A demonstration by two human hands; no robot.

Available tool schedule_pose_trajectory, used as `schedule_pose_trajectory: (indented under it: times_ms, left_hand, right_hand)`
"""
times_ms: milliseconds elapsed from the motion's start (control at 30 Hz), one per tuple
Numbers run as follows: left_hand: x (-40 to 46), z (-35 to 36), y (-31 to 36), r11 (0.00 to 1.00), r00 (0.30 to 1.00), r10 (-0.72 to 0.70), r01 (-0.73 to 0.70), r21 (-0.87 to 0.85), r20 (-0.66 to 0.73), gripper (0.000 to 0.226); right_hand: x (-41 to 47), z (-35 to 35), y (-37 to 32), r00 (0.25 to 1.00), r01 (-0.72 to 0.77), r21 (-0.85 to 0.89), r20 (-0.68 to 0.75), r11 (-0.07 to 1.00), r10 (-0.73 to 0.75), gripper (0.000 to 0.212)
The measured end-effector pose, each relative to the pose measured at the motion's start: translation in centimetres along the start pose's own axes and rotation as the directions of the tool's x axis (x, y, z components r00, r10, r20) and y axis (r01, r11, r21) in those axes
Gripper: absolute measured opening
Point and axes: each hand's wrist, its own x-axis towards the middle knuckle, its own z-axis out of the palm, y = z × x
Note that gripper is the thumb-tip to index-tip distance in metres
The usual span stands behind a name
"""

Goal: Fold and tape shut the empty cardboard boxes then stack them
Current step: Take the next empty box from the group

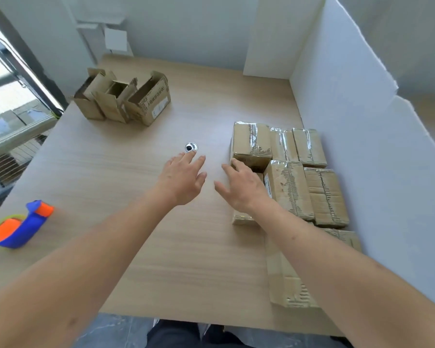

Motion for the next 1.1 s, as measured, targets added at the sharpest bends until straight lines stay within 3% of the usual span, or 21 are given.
schedule_pose_trajectory:
  times_ms: [267, 700, 1100]
  left_hand:
    - [-2.7, -5.4, -8.0, 0.999, 0.994, -0.029, 0.027, -0.020, -0.102, 0.055]
    - [-6.2, -11.4, -27.6, 1.000, 0.998, 0.029, -0.029, 0.011, -0.062, 0.057]
    - [0.8, -13.0, -35.8, 0.999, 0.998, 0.030, -0.029, 0.026, -0.049, 0.057]
  right_hand:
    - [1.6, -2.2, -10.2, 0.991, 0.104, -0.079, -0.071, 0.991, -0.109, 0.060]
    - [5.9, 1.0, -30.9, 0.997, 0.017, -0.101, -0.077, 0.995, -0.025, 0.058]
    - [15.2, 2.1, -33.4, 0.999, -0.005, -0.064, -0.048, 0.998, 0.002, 0.054]
